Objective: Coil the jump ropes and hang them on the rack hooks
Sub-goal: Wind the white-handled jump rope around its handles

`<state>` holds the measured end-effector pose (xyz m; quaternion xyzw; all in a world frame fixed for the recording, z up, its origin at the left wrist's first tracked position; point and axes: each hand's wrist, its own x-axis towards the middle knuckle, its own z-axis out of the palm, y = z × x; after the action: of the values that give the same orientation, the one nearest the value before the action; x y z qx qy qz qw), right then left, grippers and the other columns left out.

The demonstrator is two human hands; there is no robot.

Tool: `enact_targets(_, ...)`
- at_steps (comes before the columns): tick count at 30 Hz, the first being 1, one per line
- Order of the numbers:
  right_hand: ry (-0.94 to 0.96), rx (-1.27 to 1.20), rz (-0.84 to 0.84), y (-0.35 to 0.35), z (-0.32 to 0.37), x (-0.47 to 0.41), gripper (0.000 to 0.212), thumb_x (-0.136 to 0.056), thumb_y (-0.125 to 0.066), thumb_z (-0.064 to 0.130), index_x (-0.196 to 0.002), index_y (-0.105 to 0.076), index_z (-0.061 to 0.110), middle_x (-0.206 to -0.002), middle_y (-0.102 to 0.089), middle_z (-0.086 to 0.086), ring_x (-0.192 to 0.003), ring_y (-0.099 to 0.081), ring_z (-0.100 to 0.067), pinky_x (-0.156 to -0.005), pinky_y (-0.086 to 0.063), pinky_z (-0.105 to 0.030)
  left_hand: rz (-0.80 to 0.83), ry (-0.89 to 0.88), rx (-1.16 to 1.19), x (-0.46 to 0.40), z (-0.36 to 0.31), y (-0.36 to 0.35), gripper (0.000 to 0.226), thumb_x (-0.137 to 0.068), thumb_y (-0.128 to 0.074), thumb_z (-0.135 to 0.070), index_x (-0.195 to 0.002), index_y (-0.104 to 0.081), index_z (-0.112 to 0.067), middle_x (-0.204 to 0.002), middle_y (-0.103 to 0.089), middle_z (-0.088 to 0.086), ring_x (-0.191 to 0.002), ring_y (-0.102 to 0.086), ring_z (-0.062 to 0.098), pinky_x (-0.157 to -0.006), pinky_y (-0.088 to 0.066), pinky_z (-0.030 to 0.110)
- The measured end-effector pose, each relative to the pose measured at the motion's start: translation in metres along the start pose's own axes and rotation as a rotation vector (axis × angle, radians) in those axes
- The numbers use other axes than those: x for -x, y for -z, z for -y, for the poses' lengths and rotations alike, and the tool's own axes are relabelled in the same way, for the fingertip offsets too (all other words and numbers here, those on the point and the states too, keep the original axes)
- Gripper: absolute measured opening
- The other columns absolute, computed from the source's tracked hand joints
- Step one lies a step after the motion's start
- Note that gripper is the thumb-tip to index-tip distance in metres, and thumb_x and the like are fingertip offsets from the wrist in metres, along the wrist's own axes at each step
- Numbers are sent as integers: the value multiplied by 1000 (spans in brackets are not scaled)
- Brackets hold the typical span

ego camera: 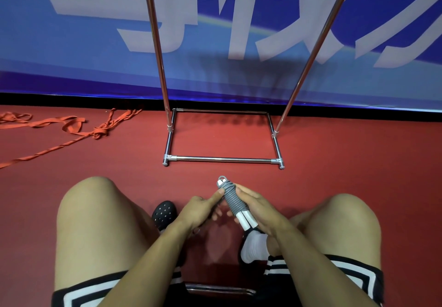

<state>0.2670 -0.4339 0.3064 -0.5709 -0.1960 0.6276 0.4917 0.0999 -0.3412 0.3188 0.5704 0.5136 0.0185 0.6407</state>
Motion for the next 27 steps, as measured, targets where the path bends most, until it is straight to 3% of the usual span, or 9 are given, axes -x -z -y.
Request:
enact_targets(4, 49, 54, 9, 3, 1, -3, 33, -106, -55, 29, -138, -60, 34, -121, -73, -12, -87, -70, -27, -63, -56, -32, 0, -72, 103, -7, 5, -3, 56, -94, -57, -61, -65, -71, -16, -54, -56, 0, -41, -36, 12, -39, -26, 20)
enact_targets(8, 83, 162, -56, 4, -1, -9, 33, -102, -63, 26, -134, -61, 32, -112, -74, -13, -83, -69, -19, -68, -54, -30, 16, -116, 134, -9, 7, -8, 48, -102, -54, -47, -79, -75, -10, -57, -53, 4, -43, -34, 11, -44, -27, 23)
enact_targets(12, 80, 168, -84, 7, -7, -16, 39, -95, -73, 18, -132, -64, 23, -113, -75, -15, -92, -73, -20, -81, -57, -31, -4, -103, 117, -4, 3, -11, 65, -98, -48, -65, -81, -78, -10, -57, -48, 2, -45, -34, 12, -46, -26, 24)
enact_targets(15, 93, 236, -50, 8, -13, -18, 46, -83, -85, 24, -125, -69, 31, -116, -72, -23, -103, -74, -29, -98, -58, -42, -32, -76, 35, -1, 2, -10, 71, -91, -46, -76, -74, -74, -14, -58, -44, -1, -43, -33, 11, -46, -26, 24)
enact_targets(19, 85, 288, -28, 6, -16, -18, 58, -65, -91, 37, -118, -71, 44, -115, -72, -19, -106, -73, -29, -101, -55, -47, -96, -44, -50, -2, 5, -10, 65, -88, -53, -76, -67, -64, -15, -51, -39, -6, -40, -32, 9, -45, -27, 24)
enact_targets(23, 69, 255, 38, 4, -12, -12, 47, -82, -85, 32, -126, -68, 36, -116, -73, -16, -110, -72, -28, -106, -52, -51, -87, -51, -41, -6, 7, -5, 62, -86, -61, -72, -52, -57, -20, -52, -33, -2, -43, -26, 13, -47, -23, 29)
enact_targets(25, 56, 203, 49, 5, -11, -12, 42, -88, -77, 42, -127, -68, 29, -119, -73, -14, -115, -70, -31, -107, -49, -57, -52, -65, -23, -8, 8, -2, 68, -86, -63, -71, -42, -53, -20, -51, -29, -1, -43, -23, 14, -48, -20, 31)
enact_targets(27, 39, 167, 42, 5, -10, -12, 45, -91, -70, 56, -124, -71, 25, -120, -74, -10, -115, -69, -29, -107, -50, -54, 4, -110, -24, -7, 7, -2, 66, -84, -64, -72, -46, -46, -21, -50, -26, 0, -45, -20, 15, -48, -18, 32)
